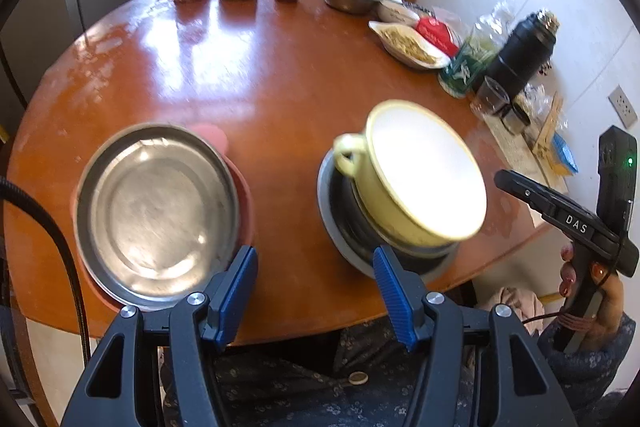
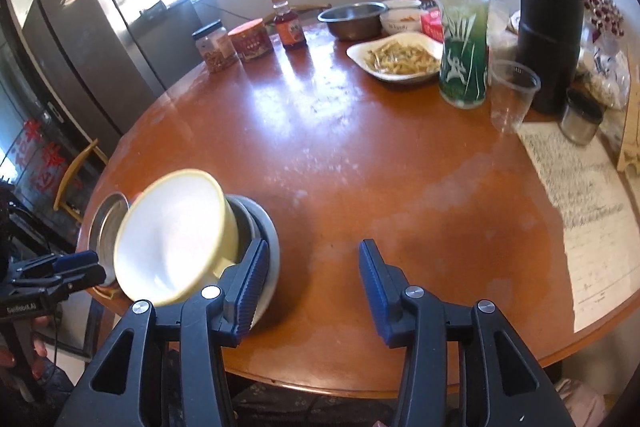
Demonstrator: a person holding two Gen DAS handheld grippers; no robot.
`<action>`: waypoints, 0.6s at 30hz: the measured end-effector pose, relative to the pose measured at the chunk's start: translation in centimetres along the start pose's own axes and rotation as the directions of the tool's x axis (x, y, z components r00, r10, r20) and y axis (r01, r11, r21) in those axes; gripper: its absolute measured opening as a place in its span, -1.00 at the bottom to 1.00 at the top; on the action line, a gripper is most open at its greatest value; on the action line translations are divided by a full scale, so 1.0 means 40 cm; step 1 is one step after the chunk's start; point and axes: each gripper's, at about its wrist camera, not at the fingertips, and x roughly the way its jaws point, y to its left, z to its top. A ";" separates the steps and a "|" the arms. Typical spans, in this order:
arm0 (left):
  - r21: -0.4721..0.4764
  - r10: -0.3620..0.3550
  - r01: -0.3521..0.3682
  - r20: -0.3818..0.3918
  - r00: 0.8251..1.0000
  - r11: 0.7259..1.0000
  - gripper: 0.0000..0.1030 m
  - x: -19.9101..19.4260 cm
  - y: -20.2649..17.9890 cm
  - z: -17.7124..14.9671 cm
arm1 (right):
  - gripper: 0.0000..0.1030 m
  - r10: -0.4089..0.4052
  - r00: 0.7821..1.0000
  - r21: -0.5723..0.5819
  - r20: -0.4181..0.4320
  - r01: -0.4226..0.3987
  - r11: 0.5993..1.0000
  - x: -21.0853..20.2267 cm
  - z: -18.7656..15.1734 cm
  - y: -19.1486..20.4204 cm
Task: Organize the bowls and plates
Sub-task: 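Close the left tool on the dish stack rim while the right tool approaches its base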
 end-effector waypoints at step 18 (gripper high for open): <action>-0.104 -0.026 0.023 -0.025 0.999 0.994 0.16 0.078 0.013 -0.010 | -0.14 0.118 0.988 -0.030 -0.101 -0.122 0.992 0.090 -0.044 -0.005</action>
